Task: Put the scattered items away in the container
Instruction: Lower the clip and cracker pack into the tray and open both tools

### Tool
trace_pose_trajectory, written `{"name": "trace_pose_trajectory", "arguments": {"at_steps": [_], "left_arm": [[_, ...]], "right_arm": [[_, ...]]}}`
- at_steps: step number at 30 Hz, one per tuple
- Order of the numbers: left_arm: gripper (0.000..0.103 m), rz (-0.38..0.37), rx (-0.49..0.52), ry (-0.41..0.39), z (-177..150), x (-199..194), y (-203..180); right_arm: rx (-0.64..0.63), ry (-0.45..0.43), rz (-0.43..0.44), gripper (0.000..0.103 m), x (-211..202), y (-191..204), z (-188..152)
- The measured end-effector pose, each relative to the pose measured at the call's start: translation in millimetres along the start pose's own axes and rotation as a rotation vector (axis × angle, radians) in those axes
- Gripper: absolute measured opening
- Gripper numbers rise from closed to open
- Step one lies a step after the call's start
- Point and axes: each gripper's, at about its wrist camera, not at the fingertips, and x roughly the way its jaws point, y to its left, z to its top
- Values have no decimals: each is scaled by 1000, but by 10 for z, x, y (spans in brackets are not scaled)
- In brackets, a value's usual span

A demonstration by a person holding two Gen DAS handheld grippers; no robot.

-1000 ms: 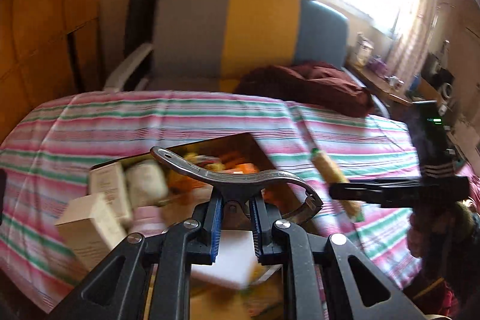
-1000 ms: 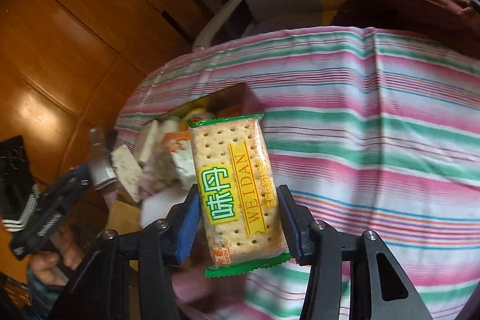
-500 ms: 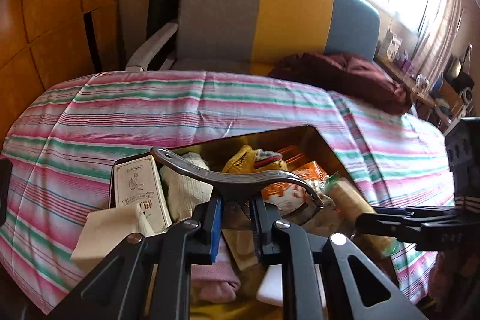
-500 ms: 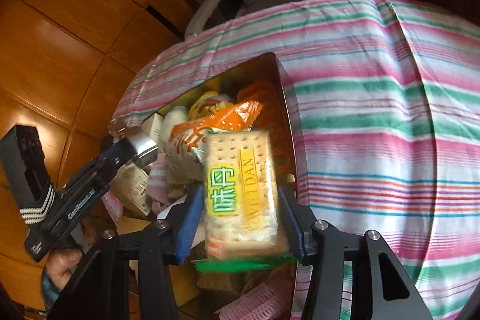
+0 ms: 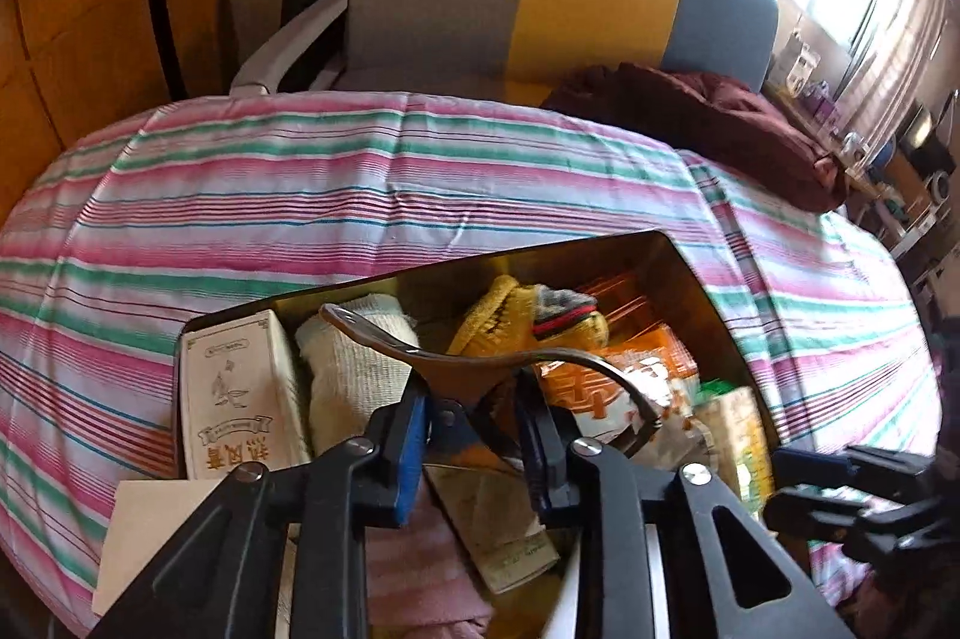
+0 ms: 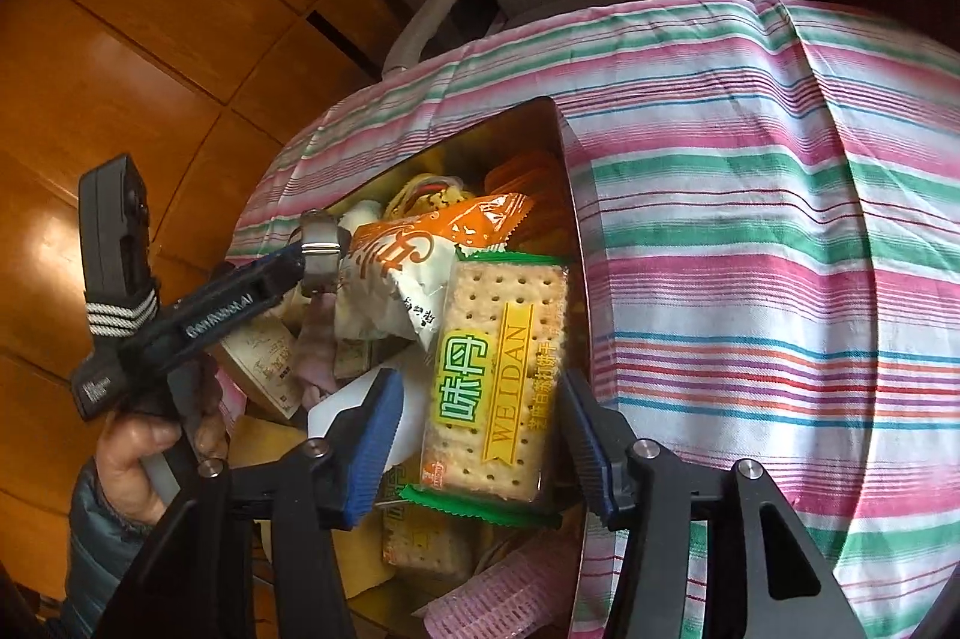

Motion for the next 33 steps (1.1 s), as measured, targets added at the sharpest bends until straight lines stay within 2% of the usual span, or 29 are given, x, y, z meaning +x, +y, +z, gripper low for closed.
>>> {"name": "trace_pose_trajectory", "arguments": {"at_steps": [4,6,9,10,12,14,18,22,27,31,33], "left_arm": [[39,-57,-51,15,62,-77,53],[40,-40,-71,19,96,-130,67],[39,-18,-93,-28,123,-287,96],[39,6,-98,-48,131,-344,103],[39,112,-69,-81,137,-416,67],[34,182,-30,-73,113,-382,2],[31,259,64,-35,25,-206,-226],[31,292,59,-6,3,18,-279],[31,273,-11,-13,108,130,-231],[34,146,-109,-7,118,8,-97],[35,142,-112,-33,65,-133,-91]], "right_arm": [[-6,-4,26,56,-16,-31,-17],[-11,-7,35,56,-25,-40,-26],[-20,-12,50,56,-45,-57,-39],[-26,-12,54,56,-50,-60,-47],[-34,-12,62,56,-51,-60,-51],[-39,-17,66,57,-55,-58,-55],[-56,-24,71,57,-60,-58,-58],[-64,-24,81,58,-52,-56,-50],[-95,-31,81,60,-46,-34,-64],[-128,-26,73,63,-34,0,-86],[-159,-27,57,63,-26,37,-115]]}}
